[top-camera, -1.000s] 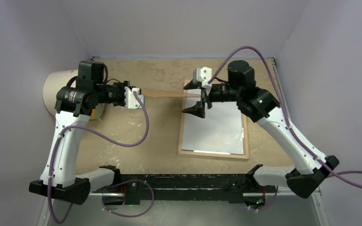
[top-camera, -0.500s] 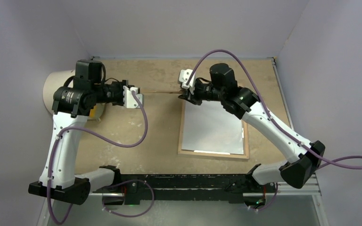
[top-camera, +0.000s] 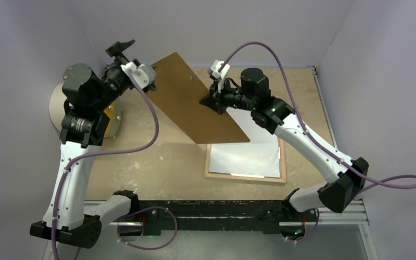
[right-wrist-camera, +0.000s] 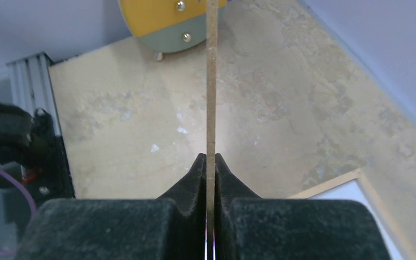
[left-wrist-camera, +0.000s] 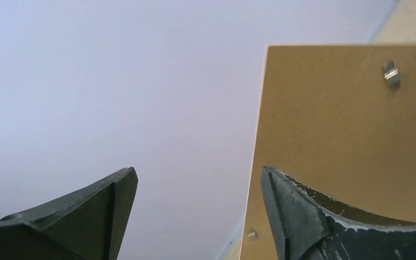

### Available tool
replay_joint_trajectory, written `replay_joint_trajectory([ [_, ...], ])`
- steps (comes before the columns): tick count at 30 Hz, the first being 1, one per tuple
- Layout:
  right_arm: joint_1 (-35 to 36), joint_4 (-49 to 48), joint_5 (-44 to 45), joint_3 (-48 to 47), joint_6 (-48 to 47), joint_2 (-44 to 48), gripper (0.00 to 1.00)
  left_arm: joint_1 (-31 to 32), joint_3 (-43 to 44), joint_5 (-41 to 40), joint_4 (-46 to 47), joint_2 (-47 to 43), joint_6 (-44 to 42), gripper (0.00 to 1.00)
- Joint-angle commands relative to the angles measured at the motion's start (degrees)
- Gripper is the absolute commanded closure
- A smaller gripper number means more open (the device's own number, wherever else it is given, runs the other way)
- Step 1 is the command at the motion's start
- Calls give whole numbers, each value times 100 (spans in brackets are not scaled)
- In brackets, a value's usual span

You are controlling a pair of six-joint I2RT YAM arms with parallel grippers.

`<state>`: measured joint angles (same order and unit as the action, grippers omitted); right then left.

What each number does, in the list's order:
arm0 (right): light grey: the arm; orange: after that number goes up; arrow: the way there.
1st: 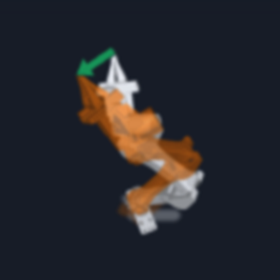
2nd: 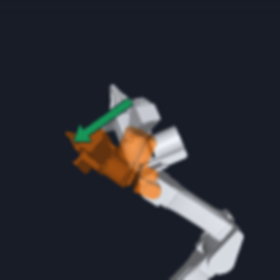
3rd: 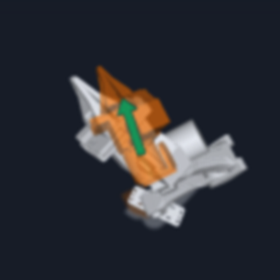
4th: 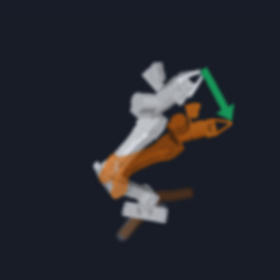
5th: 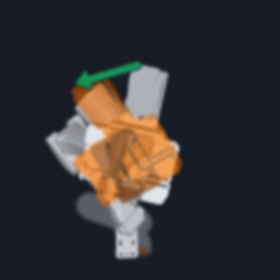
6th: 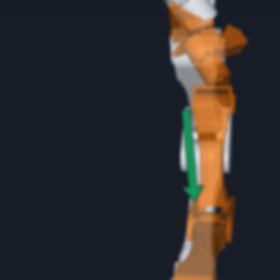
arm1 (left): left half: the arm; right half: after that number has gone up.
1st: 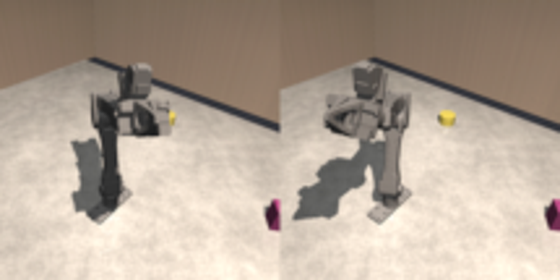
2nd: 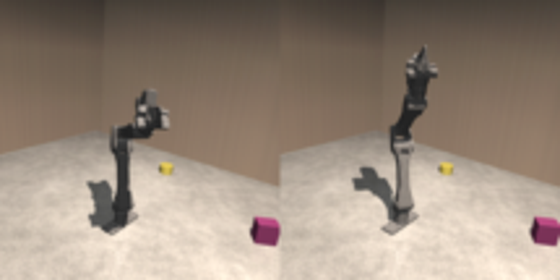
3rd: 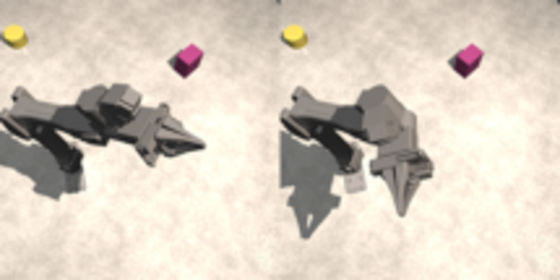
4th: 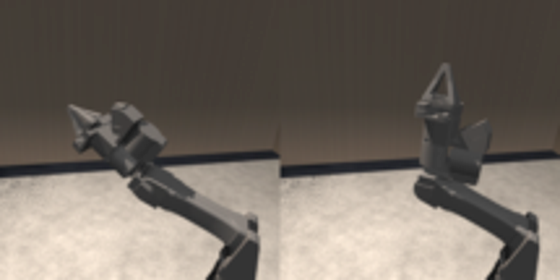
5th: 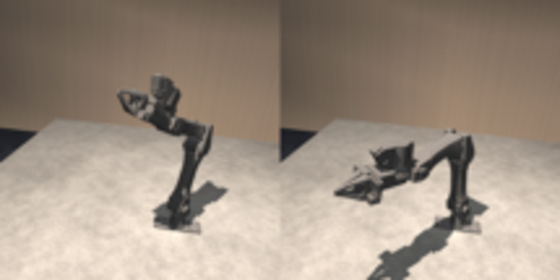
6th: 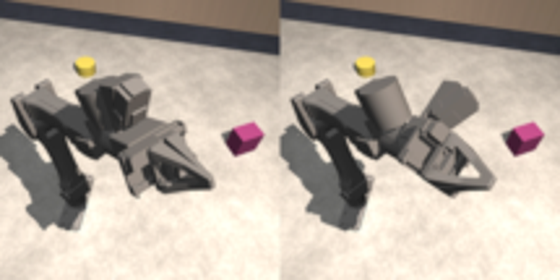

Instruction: Put the photo into the frame

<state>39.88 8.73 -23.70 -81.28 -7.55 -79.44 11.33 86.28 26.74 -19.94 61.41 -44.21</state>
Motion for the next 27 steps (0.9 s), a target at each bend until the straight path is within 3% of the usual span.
replay_joint_trajectory([
  [1,-487,-759,136,-677,1994,-361,100,1,453,-1201,1099,233,1166,11],
  [5,-1519,-819,-996,-839,4036,-786,100,-35,908,-1488,116,643,1284,9],
  [11,-2708,22,-1809,-941,5036,-968,100,-136,812,-1471,-858,1120,1474,7],
  [14,-3350,783,-2263,-932,4834,-856,100,-157,481,-1279,-1133,1380,1497,6],
  [17,-4140,1872,-2297,-935,4062,-732,100,-158,37,-927,-1156,1623,1393,5],
  [20,-4788,1935,-2627,-403,3848,-491,100,-153,-231,-617,-1104,1993,1399,4],
  [27,-5021,2510,-2423,-92,3206,-471,100,58,-190,96,-951,3092,1905,3],
])
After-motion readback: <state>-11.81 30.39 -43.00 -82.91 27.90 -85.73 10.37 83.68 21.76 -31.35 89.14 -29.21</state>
